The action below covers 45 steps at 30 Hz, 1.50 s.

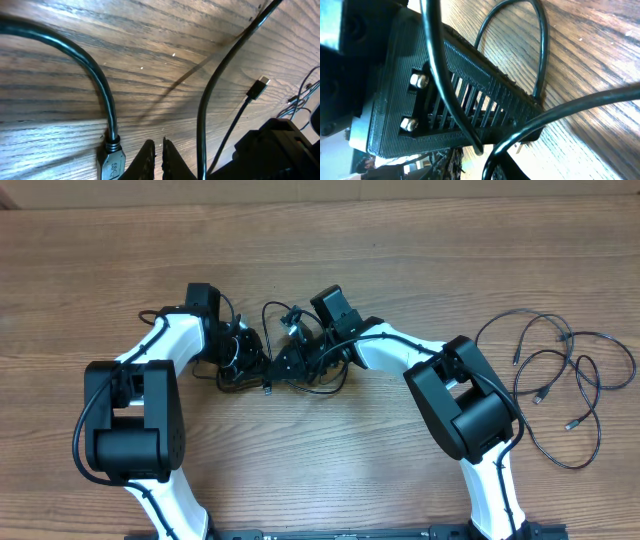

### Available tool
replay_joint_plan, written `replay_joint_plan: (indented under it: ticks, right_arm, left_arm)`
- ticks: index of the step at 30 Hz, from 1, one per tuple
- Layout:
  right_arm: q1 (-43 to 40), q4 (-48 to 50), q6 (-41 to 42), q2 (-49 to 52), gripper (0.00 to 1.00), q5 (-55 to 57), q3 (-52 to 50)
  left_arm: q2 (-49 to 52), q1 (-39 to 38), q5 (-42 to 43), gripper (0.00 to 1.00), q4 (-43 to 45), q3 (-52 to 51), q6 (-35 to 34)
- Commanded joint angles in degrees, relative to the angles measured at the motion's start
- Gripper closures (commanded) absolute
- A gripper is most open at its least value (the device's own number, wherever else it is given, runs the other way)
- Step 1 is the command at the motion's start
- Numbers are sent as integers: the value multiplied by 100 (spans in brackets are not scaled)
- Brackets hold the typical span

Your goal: Untangle cables

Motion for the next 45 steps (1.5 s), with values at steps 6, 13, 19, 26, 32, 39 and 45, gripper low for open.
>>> replay_joint_plan:
  ticks: [6,13,19,26,32,39,45]
  right_arm:
    - [-57,48,-13,13,80,85,-24]
    - [-109,57,-20,13,92,90,-24]
    - [-136,17,-37,13,96,173,-24]
    - [-332,-291,-39,-35,96,166,-22]
    - [-461,-778,-461,-262,96,85,-17]
    - [-579,-1799,-933,-723,96,334,343]
    - [-811,-4430,-1781,-1075,96,2774,1751]
  left_arm:
    - [55,-59,553,91,-131,-55,-39]
    - [55,-59,551,91,-83,-55,-39]
    - [55,-52,247,91,-83,-55,-37]
    - [55,55,203,93,221,-55,-37]
    - [55,415,-144,86,295,-55,-37]
    - [55,859,-542,65,234,-55,-37]
    - [55,1045,-645,26,232,-55,-39]
